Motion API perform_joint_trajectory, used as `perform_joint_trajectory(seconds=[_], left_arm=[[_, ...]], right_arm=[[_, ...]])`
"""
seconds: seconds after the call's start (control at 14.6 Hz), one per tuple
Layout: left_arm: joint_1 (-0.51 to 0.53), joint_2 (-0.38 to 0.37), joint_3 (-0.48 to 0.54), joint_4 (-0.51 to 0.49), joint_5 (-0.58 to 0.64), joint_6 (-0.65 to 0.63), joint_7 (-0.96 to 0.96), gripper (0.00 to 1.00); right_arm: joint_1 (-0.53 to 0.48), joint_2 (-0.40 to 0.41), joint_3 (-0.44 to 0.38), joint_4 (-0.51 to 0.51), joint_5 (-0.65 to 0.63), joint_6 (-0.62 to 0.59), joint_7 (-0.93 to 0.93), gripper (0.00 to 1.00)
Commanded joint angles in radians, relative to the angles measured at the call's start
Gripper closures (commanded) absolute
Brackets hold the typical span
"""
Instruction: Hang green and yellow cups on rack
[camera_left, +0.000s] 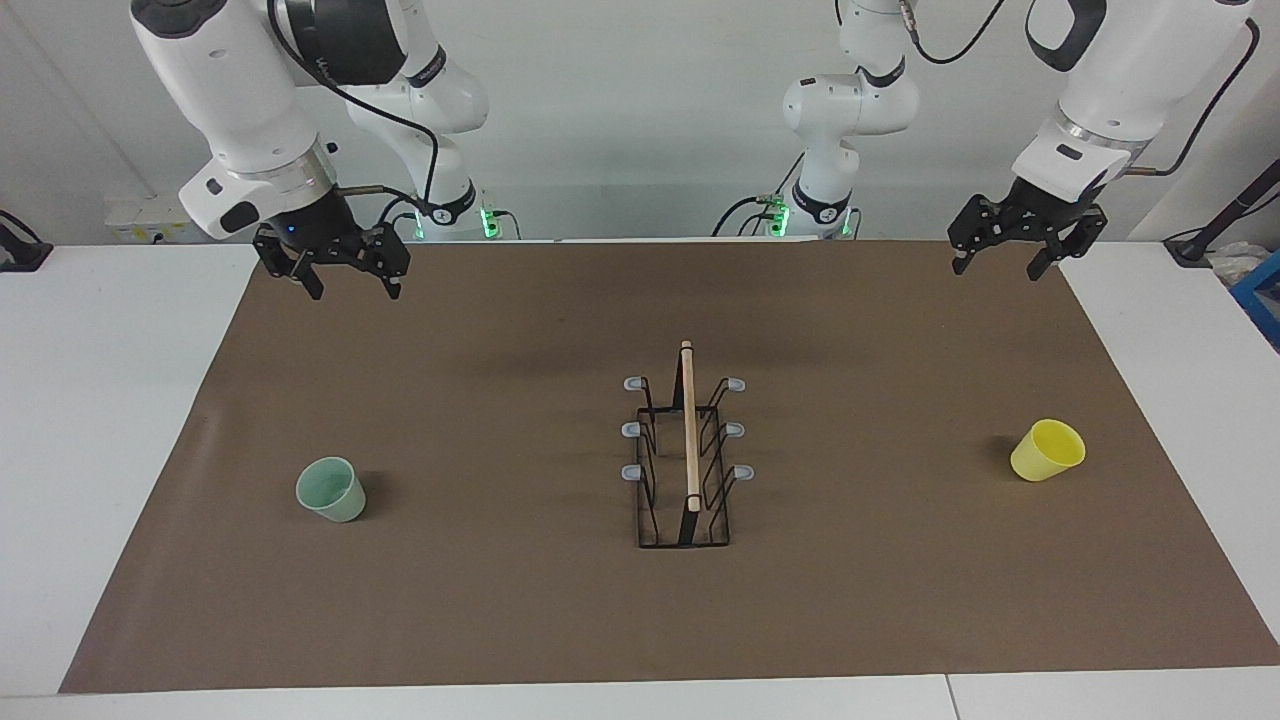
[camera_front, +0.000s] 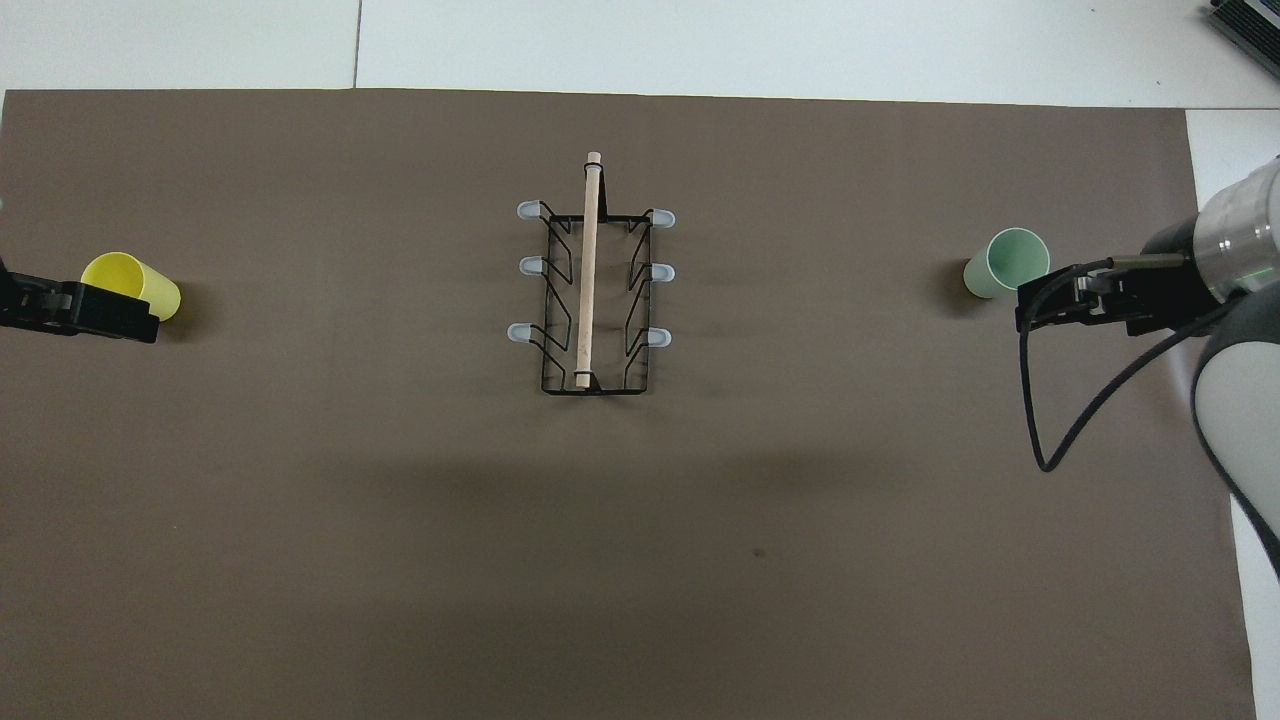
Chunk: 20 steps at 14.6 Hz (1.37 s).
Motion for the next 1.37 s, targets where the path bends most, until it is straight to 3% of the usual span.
perform_joint_trajectory(seconds=[0.0,0.41,0.69,0.82,0.96,1.31], left_arm=[[0.012,-0.034,-0.008,-0.039,0.013,-0.001,-0.015,0.0],[0.015,-0.005,0.007,-0.001,0.004,-0.007,-0.023,0.0],[0.008,0.06,0.047,0.06,-0.022,-0.022,-0.131,0.0],[0.002,0.133,0.093,0.142,-0.034,-0.056,-0.165,0.0],[-0.004,0.222,0.171,0.244,-0.109,-0.105,-0.249,0.0],[-0.011,0.357,0.288,0.338,-0.237,-0.11,-0.528,0.0]], right_arm=[[-0.002,0.004,-0.005,0.001,0.005,0.017,-0.05,0.0],[-0.022,0.011,-0.006,-0.012,-0.015,0.043,-0.146,0.0],[-0.028,0.037,-0.006,-0.015,-0.018,0.118,-0.151,0.0],[-0.02,0.045,-0.006,-0.028,-0.033,0.151,-0.152,0.0],[-0.008,0.066,0.005,-0.038,-0.157,0.194,-0.254,0.0],[0.033,0.181,0.006,-0.035,-0.373,0.24,-0.567,0.0]])
